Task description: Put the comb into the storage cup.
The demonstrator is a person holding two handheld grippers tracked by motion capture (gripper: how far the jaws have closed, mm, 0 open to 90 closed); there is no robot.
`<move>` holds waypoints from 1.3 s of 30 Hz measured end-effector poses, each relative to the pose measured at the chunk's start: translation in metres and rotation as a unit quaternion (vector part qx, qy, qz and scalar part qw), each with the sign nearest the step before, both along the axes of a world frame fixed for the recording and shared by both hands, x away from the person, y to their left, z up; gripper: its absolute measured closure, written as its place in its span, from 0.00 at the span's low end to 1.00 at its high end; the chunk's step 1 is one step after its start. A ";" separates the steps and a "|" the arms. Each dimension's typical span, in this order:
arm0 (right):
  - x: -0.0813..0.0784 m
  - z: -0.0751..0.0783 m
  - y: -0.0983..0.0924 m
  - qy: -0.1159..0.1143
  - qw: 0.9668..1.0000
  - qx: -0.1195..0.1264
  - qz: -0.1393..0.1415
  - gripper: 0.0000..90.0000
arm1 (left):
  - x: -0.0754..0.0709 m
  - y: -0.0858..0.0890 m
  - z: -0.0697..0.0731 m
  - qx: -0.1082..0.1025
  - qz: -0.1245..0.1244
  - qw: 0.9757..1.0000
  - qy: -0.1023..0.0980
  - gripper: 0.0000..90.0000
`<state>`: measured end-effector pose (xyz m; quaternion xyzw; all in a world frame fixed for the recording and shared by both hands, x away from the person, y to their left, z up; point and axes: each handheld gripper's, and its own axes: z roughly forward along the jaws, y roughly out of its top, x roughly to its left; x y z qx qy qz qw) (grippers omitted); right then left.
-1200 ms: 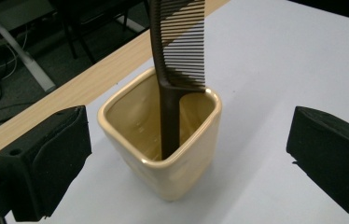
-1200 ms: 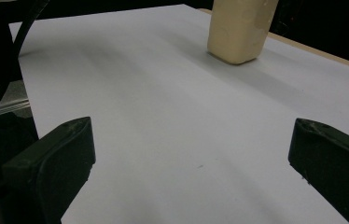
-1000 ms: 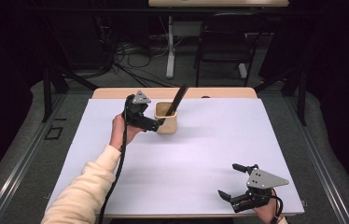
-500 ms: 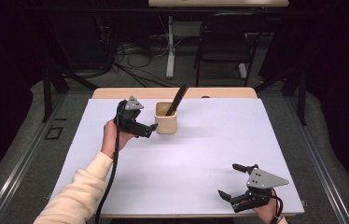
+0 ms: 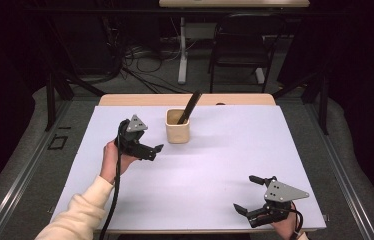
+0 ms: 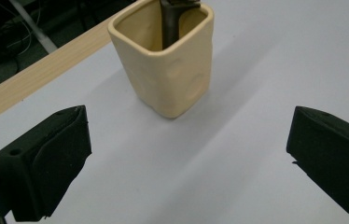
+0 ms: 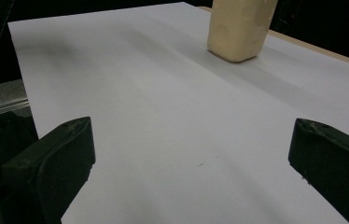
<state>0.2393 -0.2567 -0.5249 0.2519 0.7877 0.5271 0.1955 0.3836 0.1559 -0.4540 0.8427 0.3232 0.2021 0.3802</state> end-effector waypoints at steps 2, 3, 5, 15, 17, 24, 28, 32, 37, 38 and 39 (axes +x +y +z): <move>0.000 0.000 0.000 0.000 1.000 0.000 0.001 0.00 | -0.005 0.003 -0.004 -0.002 0.003 1.000 0.003 0.00; 0.000 0.000 0.000 0.000 1.000 0.000 0.001 0.00 | -0.008 0.005 -0.007 0.000 0.004 1.000 0.003 0.00; 0.000 0.000 0.000 0.000 1.000 -0.001 0.001 0.00 | -0.013 0.009 -0.011 0.000 0.006 1.000 0.005 0.00; -0.001 0.000 0.000 0.002 1.000 -0.001 -0.001 0.00 | -0.034 0.028 -0.023 -0.006 0.019 1.000 0.003 0.00; -0.001 0.000 0.000 0.002 1.000 -0.001 0.000 0.00 | -0.037 0.033 -0.024 -0.007 0.024 1.000 0.005 0.00; -0.001 0.000 0.000 0.000 1.000 0.000 -0.002 0.00 | -0.051 0.046 -0.028 -0.007 0.032 0.999 0.007 0.00; -0.001 0.000 0.000 0.000 1.000 0.001 -0.002 0.00 | -0.059 0.051 -0.032 -0.007 0.037 0.999 0.010 0.00; -0.001 0.000 0.000 0.003 1.000 0.000 -0.002 0.00 | -0.068 0.053 -0.036 -0.007 0.037 0.999 0.010 0.00; -0.001 0.000 0.000 0.003 1.000 -0.002 -0.003 0.00 | -0.079 0.056 -0.041 -0.005 0.037 0.999 0.010 0.00; -0.001 0.000 0.000 0.002 1.000 -0.002 -0.003 0.00 | -0.081 0.057 -0.041 -0.004 0.038 0.999 0.011 0.00; -0.001 0.000 0.000 0.002 1.000 -0.002 -0.003 0.00 | -0.083 0.058 -0.042 -0.005 0.039 0.999 0.012 0.00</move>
